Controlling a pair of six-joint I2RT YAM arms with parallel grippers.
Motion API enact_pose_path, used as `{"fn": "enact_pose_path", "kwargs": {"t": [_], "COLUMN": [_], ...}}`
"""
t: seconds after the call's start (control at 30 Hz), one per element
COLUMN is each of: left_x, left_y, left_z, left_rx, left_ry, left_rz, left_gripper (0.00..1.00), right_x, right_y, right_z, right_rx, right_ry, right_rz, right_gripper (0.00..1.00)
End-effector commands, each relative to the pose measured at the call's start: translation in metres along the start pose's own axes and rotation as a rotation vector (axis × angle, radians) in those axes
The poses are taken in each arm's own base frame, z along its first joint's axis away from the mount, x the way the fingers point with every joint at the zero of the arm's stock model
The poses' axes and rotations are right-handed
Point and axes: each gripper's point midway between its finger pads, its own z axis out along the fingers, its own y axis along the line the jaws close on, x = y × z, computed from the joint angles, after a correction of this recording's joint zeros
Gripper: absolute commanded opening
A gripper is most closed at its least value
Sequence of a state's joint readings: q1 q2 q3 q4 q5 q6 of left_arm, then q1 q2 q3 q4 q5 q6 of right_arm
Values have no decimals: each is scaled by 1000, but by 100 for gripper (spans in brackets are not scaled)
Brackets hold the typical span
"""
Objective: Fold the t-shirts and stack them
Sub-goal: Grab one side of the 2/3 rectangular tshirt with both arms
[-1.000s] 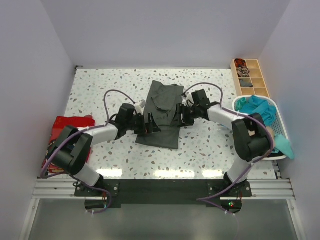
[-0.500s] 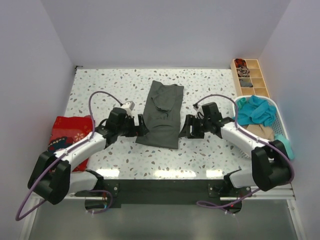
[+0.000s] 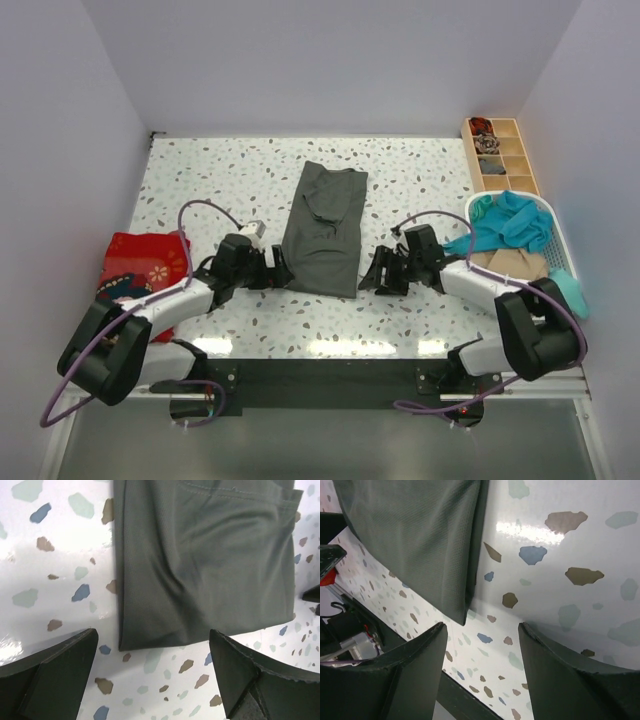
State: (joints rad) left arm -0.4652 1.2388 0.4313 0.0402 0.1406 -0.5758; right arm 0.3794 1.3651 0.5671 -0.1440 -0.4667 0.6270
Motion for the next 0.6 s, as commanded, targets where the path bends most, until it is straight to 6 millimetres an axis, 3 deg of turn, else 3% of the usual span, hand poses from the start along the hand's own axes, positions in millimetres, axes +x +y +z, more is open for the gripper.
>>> {"fn": "enact_pose_path", "kwargs": {"t": [0.0, 0.33, 0.43, 0.53, 0.57], "left_x": [13, 42, 48, 52, 53], "left_y": [-1, 4, 7, 7, 7], "left_z": [11, 11, 10, 9, 9], "left_rx": [58, 80, 72, 75, 74], "left_ry": [25, 109, 122, 129, 131], "left_rz": [-35, -70, -79, -93, -95], "left_gripper": [96, 74, 68, 61, 58], "right_x": [-6, 6, 21, 28, 29], "right_y": [7, 7, 13, 15, 14], "right_z": [16, 49, 60, 67, 69], "right_rx": [-76, -73, -45, -37, -33], "right_ry": [-14, 69, 119, 131, 136], "right_rz": [39, 86, 53, 42, 46], "right_gripper": [62, 56, 54, 50, 44]}}
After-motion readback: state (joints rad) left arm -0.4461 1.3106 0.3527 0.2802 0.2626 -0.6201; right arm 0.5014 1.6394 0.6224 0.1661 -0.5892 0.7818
